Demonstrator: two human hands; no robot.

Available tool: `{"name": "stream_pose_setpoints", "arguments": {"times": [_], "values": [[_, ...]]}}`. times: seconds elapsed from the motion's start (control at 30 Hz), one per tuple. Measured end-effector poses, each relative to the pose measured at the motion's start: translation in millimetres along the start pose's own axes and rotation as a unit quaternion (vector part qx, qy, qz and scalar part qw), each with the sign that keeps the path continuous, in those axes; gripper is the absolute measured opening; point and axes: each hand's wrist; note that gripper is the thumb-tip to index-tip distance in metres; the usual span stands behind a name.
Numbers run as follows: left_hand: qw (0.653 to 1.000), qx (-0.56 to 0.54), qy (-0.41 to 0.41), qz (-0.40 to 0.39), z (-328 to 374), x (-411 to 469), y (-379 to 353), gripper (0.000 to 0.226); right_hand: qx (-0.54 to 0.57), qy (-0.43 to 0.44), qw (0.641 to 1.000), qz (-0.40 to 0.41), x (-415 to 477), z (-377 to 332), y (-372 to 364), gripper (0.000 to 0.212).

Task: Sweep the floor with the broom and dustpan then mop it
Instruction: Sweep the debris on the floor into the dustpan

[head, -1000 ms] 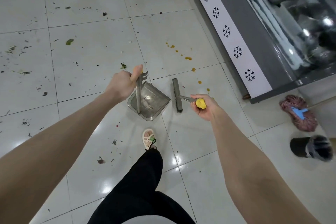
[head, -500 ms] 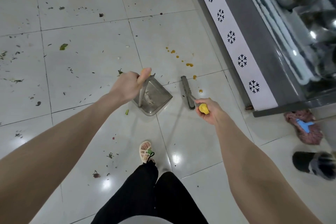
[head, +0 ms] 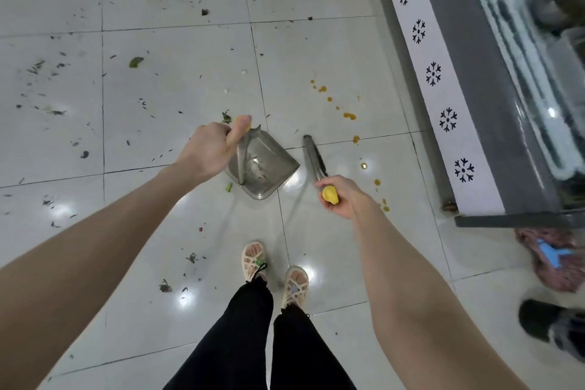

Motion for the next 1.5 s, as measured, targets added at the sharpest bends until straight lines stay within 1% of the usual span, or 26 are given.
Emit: {"name": "stream_pose_setpoints", "arguments": {"times": [0.17, 0.3, 0.43, 0.53, 0.63, 0.73, 0.87, 0.97, 1.03, 1.2, 1.37, 1.5], "values": [[0.999, -0.011, 0.023, 0.022, -8.3, -7.7, 5.9, 0.089, 0.006, 0.004, 1.000, -0.026, -18.4, -17.5, 0.4, 0.012], [0.999, -0.017, 0.036, 0.026, -7.0, -13.1, 3.4, 0.081, 0.020, 0.008, 0.999, -0.028, -22.8, -40.2, 17.2, 0.008], [0.997, -0.029, 0.056, 0.037, -11.4, -15.2, 1.7, 0.077, -0.032, 0.051, 0.998, 0.004, -17.8, -53.7, 16.7, 0.010], [0.996, -0.033, 0.064, 0.046, -17.4, -10.5, 4.5, 0.080, -0.061, 0.085, 0.994, 0.030, -6.5, -61.9, 7.4, 0.012], [0.995, -0.040, 0.072, 0.048, -23.4, -2.3, 7.4, 0.088, -0.078, 0.091, 0.991, 0.057, 9.9, -67.7, -2.3, 0.012], [0.996, -0.035, 0.073, 0.045, -27.5, 1.9, 7.3, 0.086, -0.088, 0.082, 0.991, 0.065, 21.5, -64.5, -9.5, 0.014], [0.995, -0.028, 0.084, 0.039, -34.6, 7.1, 10.8, 0.081, -0.119, 0.035, 0.992, 0.038, 28.1, -46.7, -22.3, 0.014], [0.996, -0.027, 0.079, 0.036, -37.3, 9.6, 15.1, 0.085, -0.138, 0.007, 0.990, 0.011, 24.2, -23.0, -31.2, 0.018], [0.996, -0.025, 0.075, 0.035, -35.9, 7.1, 15.9, 0.085, -0.129, 0.006, 0.992, -0.004, 16.9, -13.9, -36.5, 0.019], [0.996, -0.022, 0.080, 0.040, -34.3, -11.0, 14.4, 0.082, -0.143, 0.011, 0.989, -0.042, -1.6, -19.5, -34.8, 0.015], [0.992, -0.026, 0.106, 0.071, -38.5, -55.7, 10.8, 0.087, -0.165, 0.014, 0.982, -0.093, -19.8, 12.8, -25.3, 0.014], [0.990, -0.021, 0.112, 0.077, -39.4, -99.2, 9.0, 0.079, -0.105, 0.020, 0.990, -0.090, -29.2, 27.6, 3.3, 0.012]]}}
Point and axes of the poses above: each hand's wrist, its own x-axis towards the middle knuckle, its own y-axis out of the back of the hand, z = x × y, and after that the axes turned 11 degrees about z, right-handed
